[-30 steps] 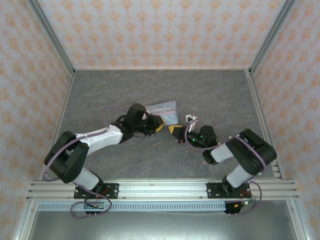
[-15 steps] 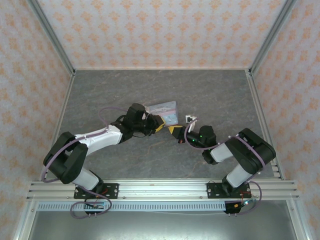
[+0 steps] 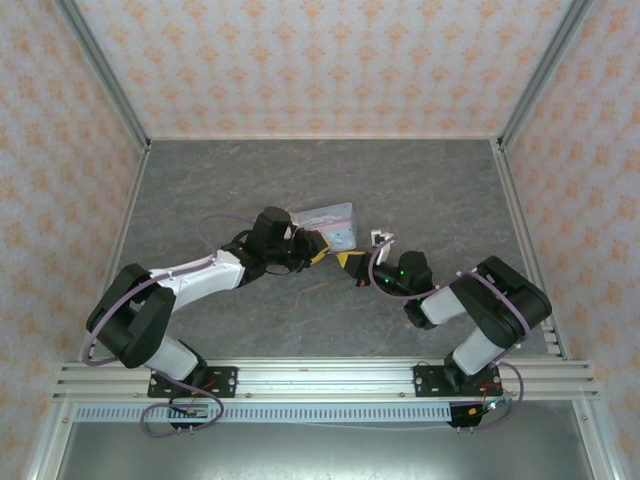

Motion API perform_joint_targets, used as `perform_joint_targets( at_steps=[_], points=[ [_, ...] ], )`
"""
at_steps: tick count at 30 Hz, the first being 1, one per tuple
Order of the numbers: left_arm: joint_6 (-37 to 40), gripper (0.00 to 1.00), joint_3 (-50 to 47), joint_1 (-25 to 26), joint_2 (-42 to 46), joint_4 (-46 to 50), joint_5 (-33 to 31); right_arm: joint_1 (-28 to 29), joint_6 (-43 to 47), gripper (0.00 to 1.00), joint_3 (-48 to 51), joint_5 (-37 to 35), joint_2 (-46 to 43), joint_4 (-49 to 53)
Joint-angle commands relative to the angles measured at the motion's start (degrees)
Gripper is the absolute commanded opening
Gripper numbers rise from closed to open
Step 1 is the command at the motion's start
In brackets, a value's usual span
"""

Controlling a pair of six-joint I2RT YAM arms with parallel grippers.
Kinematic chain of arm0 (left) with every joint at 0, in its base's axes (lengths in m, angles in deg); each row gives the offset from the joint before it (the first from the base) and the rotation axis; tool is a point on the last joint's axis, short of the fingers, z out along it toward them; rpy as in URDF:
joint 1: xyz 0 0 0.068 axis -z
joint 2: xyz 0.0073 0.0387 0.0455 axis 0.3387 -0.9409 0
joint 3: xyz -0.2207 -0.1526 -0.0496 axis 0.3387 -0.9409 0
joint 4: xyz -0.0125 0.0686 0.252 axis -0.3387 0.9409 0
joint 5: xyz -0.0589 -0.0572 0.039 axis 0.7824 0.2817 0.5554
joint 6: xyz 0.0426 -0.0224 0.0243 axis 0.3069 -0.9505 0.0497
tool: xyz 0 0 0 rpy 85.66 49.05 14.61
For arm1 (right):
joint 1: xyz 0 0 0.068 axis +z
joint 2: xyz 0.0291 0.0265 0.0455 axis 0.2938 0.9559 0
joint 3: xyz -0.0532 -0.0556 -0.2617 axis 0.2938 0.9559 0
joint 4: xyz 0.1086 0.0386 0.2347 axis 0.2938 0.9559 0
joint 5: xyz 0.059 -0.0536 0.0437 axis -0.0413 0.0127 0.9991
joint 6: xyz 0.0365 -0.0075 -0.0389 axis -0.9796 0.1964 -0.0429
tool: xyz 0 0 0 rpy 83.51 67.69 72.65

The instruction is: Unlock the padlock with the key

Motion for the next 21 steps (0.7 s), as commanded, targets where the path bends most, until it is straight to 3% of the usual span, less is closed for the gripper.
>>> perform_joint_targets(
  at_steps=[1, 21],
  points=[
    [1.0, 0.00, -0.1, -0.5, 2.1, -2.1, 1.5, 0.3, 0.1, 0.00, -1.6, -0.1, 0.3, -2.9],
    [0.6, 0.00, 0.0, -0.6, 1.9, -2.9, 2.3, 0.3, -0.9, 0.00, -3.2, 1.1, 2.7, -3.8]
  ],
)
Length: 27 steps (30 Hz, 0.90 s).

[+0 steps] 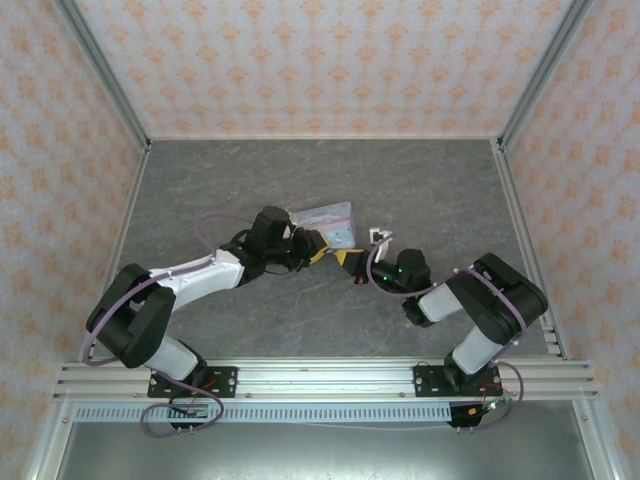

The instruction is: Unlock the padlock with the key

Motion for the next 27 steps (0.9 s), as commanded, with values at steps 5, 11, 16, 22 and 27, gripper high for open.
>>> perform_joint_targets(
  at_steps=[5, 11, 16, 22, 27],
  points=[
    [0.6, 0.00, 0.2, -0.2, 2.0, -3.5, 2.5, 0.3, -0.3, 0.00, -2.1, 1.1, 2.0, -2.8],
    [1.2, 0.00, 0.3, -0.1, 1.9, -3.0, 2.8, 0.3, 0.8, 0.00, -2.5, 1.0, 2.8, -1.4],
    [2.6, 0.00, 0.7, -0.1, 1.6, -1.5, 3.2, 0.3, 1.3, 0.00, -2.7, 1.2, 2.8, -1.3],
    [4.3, 0.00, 1.1, 0.0, 1.3, 0.6, 3.3, 0.3, 1.5, 0.00, -3.3, 1.7, 2.8, -1.3],
    [4.1, 0.00, 1.5, 0.6, 0.3, 0.0, 3.4, 0.5, 1.0, 0.00, -4.6, 3.4, 4.1, -1.5]
  ],
)
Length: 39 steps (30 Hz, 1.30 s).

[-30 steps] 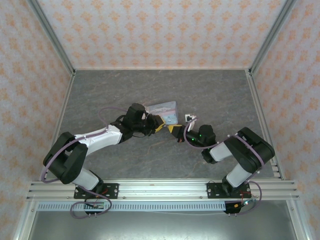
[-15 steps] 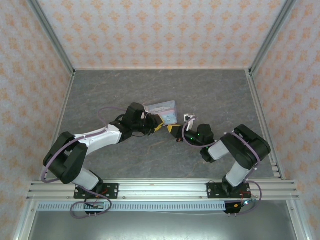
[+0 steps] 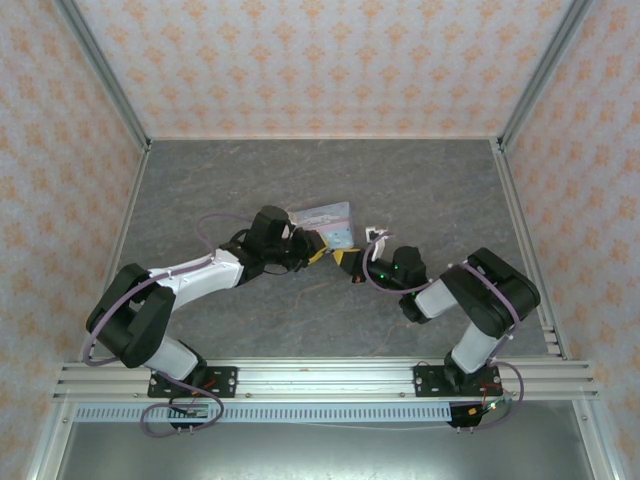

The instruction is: Unlock the padlock with the key

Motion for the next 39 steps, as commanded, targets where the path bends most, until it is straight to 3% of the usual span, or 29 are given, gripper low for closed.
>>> perform_joint_targets(
  at_steps=[1, 18, 29, 39],
  points=[
    [1.6, 0.00, 1.7, 1.2, 0.1, -1.0, 3.1, 0.5, 0.8, 0.00, -2.8, 2.2, 1.3, -2.4],
    [3.4, 0.00, 2.3, 3.1, -2.9, 0.4, 2.2, 1.2, 1.4, 0.00, -6.6, 3.6, 2.2, -2.5],
    [1.0, 0.00, 1.1, 2.8, -1.9, 0.0, -2.3, 1.1, 2.2, 0.02, -1.7, 0.8, 1.8, -1.9],
    [0.8, 0.00, 1.2, 2.7, -1.7, 0.4, -2.5, 1.0, 1.9, 0.05, -1.1, 0.7, 1.2, -1.8]
  ],
)
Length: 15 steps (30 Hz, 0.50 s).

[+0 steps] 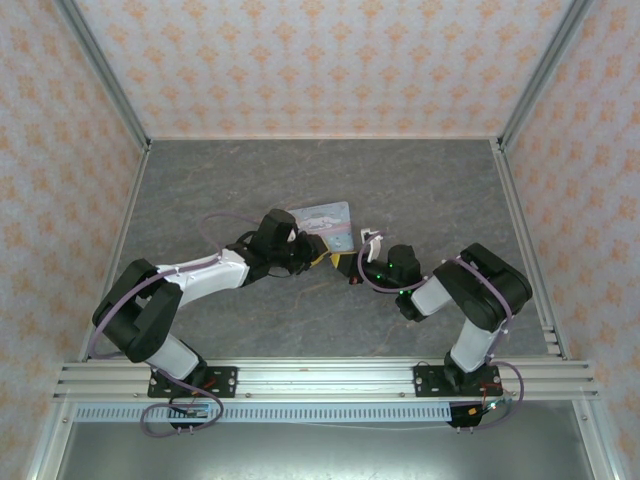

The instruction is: Unlock the padlock with the key

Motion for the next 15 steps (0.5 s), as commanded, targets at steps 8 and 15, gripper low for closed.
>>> perform_joint_targets(
  at_steps=[8, 15],
  points=[
    [-0.5, 0.00, 0.7, 0.9, 0.6, -0.7, 2.0, 0.5, -0.1, 0.12, -1.1, 1.5, -1.4, -4.3],
    [-0.4, 0.00, 0.9, 0.9, 0.6, -0.8, 2.1, 0.6, -0.3, 0.15, -1.4, 1.5, -1.2, -4.5]
  ],
)
